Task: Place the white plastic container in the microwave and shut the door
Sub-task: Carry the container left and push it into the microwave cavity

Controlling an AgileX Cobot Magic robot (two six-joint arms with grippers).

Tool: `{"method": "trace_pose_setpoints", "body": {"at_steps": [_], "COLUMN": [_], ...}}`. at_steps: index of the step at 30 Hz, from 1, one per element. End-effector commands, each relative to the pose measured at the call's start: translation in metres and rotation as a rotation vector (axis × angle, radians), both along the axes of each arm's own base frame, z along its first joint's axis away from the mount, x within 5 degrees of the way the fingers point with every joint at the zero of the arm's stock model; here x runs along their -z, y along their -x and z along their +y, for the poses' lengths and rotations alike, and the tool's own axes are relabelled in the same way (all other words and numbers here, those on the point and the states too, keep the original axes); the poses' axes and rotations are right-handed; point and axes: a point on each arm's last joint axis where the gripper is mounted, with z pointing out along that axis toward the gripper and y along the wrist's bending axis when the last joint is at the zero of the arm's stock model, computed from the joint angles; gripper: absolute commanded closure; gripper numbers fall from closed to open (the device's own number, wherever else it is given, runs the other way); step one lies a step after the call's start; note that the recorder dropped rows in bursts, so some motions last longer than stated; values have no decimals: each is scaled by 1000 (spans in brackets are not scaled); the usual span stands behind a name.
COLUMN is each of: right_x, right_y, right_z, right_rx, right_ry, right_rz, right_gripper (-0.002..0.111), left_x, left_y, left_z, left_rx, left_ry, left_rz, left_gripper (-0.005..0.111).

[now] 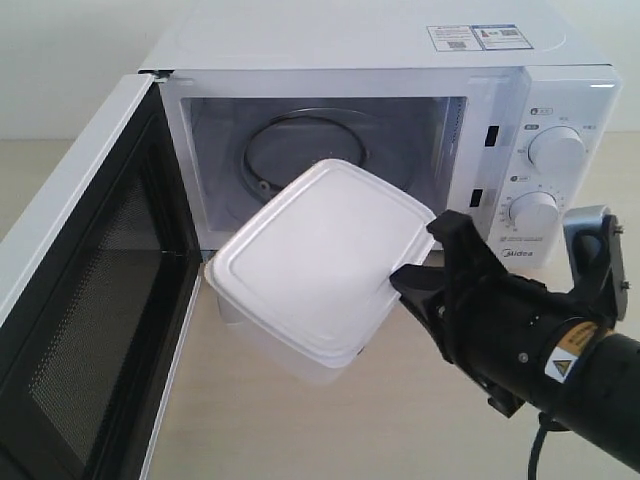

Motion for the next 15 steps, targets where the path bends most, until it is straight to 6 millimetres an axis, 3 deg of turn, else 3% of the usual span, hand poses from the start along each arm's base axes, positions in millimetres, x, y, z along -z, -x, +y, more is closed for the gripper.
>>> {"method": "trace_pose_setpoints", "body": {"at_steps": [1,15], "right_x": [2,11], "right_y": [-10,-51], "right_z": [9,40], "right_rx": [17,132], "right_ry": [-8,18], "right_rz": [-18,-5], "right_gripper": [108,108], "left_x": [1,1], "left_y": [0,0], "left_z": [0,0], "left_rx": [-1,-1], "left_ry": [-8,-8], "left_rz": [2,2], "left_gripper": [102,102]}}
